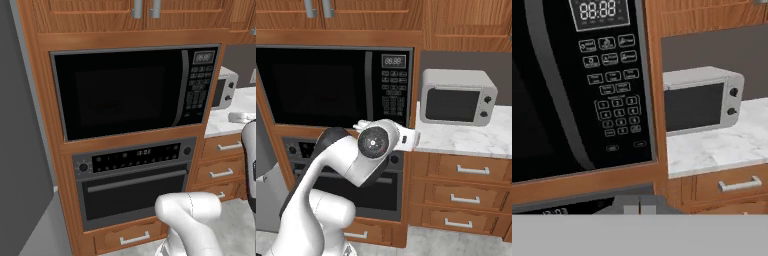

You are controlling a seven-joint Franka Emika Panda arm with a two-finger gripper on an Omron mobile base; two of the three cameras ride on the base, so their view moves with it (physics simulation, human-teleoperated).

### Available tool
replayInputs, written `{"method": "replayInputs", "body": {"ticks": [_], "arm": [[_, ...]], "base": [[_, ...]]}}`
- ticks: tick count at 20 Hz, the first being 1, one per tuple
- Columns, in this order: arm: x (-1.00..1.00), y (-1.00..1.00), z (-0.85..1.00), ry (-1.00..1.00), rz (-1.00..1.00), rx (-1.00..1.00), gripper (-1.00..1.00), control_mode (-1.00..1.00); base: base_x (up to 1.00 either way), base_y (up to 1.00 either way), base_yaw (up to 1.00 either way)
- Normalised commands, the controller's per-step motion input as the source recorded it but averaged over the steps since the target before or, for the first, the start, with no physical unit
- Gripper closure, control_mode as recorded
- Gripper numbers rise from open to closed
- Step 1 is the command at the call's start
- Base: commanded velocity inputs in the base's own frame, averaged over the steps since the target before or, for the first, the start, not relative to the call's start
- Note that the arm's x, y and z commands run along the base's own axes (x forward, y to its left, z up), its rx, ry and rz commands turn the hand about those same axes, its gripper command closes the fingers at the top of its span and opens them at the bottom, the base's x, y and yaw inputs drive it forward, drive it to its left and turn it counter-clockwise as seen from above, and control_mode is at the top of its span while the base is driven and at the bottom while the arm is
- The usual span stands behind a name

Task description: Place the tupperware containing the shrimp and carrot meal in the microwave. Close the microwave door and press the start button to reheat the meal.

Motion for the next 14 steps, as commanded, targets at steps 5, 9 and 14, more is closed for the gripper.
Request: {"method": "replayInputs", "body": {"ticks": [5, 9, 14], "arm": [[-0.10, -0.02, -0.16, 0.00, -0.17, 0.54, 1.00, -1.00], [-0.01, 0.00, -0.18, 0.00, -0.24, 0.60, 1.00, -1.00], [0.01, 0.05, -0.18, 0.00, -0.29, 0.60, 1.00, -1.00]], "base": [[0.00, 0.00, 0.00], [0.00, 0.00, 0.00], [0.00, 0.00, 0.00]]}}
